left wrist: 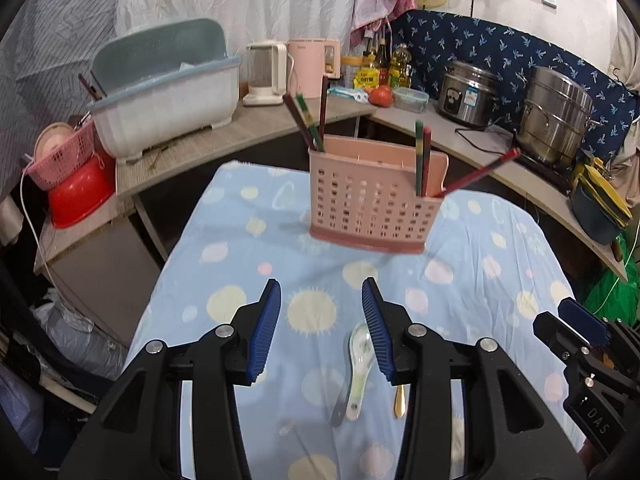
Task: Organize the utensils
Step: 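Withdraw both grippers from the holder toward the white and gold spoons, then grasp the white ceramic spoon handle with the left gripper while the right grasps the gold spoon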
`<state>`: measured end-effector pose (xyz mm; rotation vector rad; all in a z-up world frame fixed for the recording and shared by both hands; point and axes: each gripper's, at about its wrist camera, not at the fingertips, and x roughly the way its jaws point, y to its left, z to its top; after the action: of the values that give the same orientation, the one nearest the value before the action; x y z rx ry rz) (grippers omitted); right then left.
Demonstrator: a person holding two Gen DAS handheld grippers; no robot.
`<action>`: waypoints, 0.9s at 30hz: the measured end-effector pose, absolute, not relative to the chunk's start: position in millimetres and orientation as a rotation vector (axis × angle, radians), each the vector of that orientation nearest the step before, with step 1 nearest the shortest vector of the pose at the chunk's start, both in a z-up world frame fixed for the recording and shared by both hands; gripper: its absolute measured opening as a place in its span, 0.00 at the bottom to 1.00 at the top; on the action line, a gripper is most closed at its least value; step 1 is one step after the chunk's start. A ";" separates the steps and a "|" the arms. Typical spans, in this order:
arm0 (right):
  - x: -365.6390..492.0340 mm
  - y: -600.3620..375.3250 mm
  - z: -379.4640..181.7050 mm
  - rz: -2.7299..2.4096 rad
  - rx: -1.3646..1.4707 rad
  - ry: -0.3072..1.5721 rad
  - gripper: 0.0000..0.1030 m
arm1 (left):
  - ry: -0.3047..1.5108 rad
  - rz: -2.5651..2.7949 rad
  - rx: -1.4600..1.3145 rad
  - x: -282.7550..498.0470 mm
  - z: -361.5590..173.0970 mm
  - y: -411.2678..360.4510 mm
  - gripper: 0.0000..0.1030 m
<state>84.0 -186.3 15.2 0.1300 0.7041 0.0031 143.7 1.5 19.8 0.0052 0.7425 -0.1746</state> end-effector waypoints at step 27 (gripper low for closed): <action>68.0 -179.2 -84.4 0.001 0.156 0.921 0.40 | 1.050 -0.247 -0.135 146.9 -100.0 -11.1 0.43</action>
<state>68.0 -179.2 -84.4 0.1563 0.9210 0.0007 146.9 -11.1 -100.0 -0.1349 1.0505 -0.2473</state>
